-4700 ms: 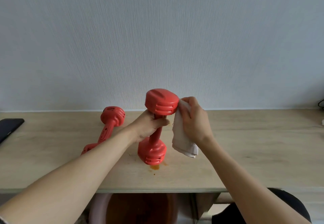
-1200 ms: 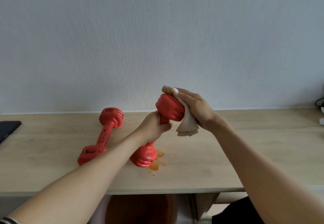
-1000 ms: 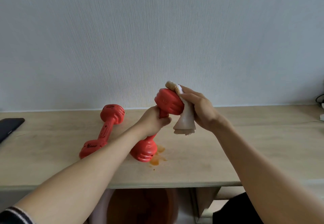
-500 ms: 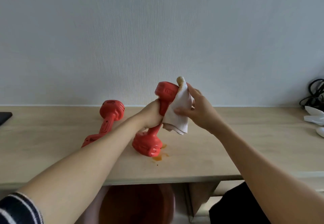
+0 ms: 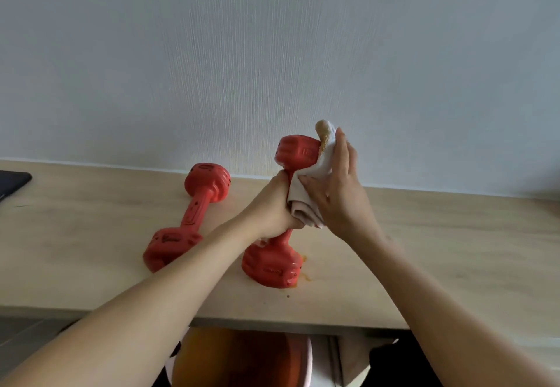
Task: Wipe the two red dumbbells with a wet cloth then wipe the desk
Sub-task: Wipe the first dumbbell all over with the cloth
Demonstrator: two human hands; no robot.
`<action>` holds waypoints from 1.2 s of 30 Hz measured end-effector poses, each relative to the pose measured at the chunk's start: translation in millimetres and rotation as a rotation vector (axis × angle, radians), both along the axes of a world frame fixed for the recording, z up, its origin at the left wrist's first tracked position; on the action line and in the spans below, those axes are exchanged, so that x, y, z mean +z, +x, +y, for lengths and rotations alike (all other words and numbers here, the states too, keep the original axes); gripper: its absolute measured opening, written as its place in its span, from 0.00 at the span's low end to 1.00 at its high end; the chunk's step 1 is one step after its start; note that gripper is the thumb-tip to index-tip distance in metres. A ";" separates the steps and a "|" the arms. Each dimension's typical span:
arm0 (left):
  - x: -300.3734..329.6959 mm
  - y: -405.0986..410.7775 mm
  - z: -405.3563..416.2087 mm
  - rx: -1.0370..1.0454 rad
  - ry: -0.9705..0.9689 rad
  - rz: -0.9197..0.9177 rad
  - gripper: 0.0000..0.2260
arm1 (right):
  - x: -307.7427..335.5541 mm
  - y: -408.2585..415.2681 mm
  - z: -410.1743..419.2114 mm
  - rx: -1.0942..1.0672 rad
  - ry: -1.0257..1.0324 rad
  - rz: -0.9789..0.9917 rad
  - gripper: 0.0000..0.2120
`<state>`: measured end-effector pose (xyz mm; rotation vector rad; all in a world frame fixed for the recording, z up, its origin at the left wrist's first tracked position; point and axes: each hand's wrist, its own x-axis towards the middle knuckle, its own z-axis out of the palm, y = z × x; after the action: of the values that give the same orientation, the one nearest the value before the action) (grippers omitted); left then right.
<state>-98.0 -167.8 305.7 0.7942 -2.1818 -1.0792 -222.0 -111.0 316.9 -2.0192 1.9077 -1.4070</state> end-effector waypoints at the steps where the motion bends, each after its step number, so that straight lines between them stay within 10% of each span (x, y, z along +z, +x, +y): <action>1: -2.5 0.1 -2.2 0.012 -0.003 0.033 0.20 | 0.1 3.3 -4.7 0.011 -0.013 0.000 0.39; 17: -18.7 -1.1 -5.0 0.045 0.219 0.123 0.24 | -6.1 -24.1 -27.9 0.170 -0.033 0.117 0.33; 21: -18.4 -10.0 -7.0 0.053 0.200 0.150 0.11 | -1.8 4.1 -31.5 0.038 -0.003 0.026 0.35; 30: -30.2 -6.0 -12.9 0.042 0.303 0.203 0.10 | 14.8 -19.8 -25.2 0.347 0.418 -0.130 0.47; 36: -34.0 -6.2 -18.0 -0.028 0.297 0.182 0.13 | -2.8 -18.0 -32.7 0.266 0.164 -0.053 0.38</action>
<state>-104.1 -185.8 271.7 0.7589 -1.9114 -1.4534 -240.0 -143.7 314.2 -2.0430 1.6031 -1.1870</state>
